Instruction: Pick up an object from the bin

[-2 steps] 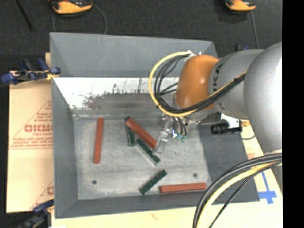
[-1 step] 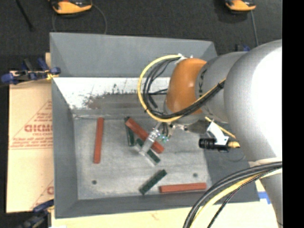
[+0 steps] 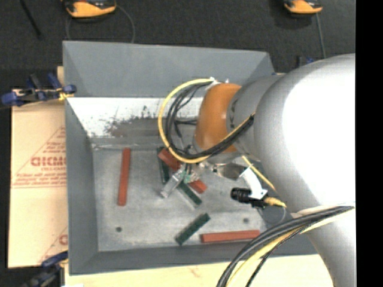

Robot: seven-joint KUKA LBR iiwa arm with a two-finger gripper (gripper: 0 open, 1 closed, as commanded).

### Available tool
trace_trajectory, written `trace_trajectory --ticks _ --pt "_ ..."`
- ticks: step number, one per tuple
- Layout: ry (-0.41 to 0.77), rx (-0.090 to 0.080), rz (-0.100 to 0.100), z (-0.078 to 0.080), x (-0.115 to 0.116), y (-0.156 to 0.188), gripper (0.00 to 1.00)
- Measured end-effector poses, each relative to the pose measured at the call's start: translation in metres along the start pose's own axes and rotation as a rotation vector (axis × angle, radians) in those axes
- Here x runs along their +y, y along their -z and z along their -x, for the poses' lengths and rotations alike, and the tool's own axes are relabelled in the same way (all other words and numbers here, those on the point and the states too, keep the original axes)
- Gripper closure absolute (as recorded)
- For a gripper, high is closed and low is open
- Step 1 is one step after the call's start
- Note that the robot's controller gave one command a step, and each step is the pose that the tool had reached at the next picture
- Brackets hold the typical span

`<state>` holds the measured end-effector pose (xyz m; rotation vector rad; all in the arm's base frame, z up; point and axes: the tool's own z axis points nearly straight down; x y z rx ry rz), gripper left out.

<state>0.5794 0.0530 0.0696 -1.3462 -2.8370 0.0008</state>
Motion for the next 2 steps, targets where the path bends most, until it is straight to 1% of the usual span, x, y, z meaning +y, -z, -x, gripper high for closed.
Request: trace_trajectory --ticks 1,2 --pt "0.008 -0.002 -0.001 0.0017 -0.0006 0.0006 0.00" --pt "0.009 -0.002 -0.001 0.0016 -0.0003 0.0008 1.00"
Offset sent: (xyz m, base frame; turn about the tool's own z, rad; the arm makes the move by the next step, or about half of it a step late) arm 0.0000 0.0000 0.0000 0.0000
